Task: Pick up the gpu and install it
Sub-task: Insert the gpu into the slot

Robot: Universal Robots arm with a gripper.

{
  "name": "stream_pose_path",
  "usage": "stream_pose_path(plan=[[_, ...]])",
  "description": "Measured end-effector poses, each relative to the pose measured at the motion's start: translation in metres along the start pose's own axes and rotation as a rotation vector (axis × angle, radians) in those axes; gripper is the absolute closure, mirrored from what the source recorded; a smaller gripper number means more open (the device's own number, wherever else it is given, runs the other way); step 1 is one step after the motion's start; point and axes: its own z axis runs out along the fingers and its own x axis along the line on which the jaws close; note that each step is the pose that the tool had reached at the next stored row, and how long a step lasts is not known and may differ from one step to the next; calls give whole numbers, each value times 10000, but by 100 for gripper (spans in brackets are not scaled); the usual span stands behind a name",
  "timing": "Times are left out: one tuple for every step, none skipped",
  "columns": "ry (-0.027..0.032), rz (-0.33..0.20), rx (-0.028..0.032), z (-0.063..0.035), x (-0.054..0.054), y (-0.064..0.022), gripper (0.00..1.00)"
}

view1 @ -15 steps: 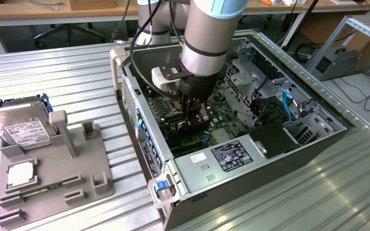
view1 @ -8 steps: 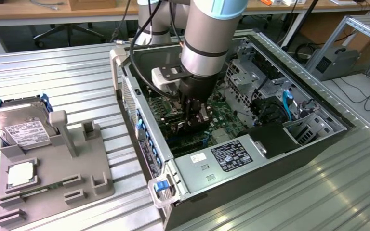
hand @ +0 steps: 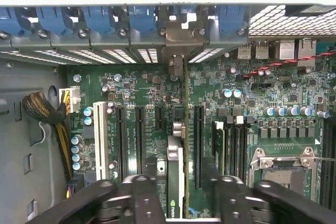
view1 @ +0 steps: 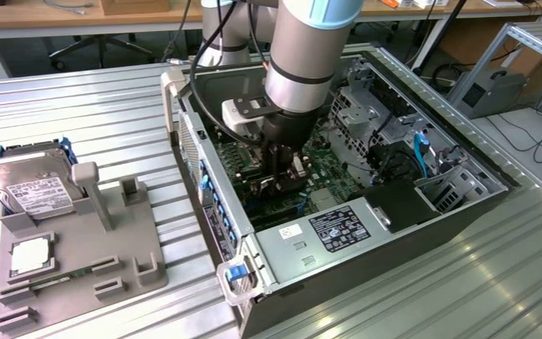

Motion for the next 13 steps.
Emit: stream_pose_path(plan=[[-1, 0, 0, 0, 0, 0, 49], [0, 0, 0, 0, 0, 0, 42], [0, 0, 0, 0, 0, 0, 36], [0, 0, 0, 0, 0, 0, 36], [0, 0, 0, 0, 0, 0, 36], [0, 0, 0, 0, 0, 0, 30], [1, 0, 0, -1, 0, 0, 30], [4, 0, -2, -12, 0, 0, 30], [2, 0, -1, -25, 0, 0, 30], [2, 1, -1, -46, -1, 0, 30], [1, 0, 0, -73, -2, -1, 30], [0, 0, 0, -101, -3, -1, 30], [1, 0, 0, -128, -3, -1, 30]])
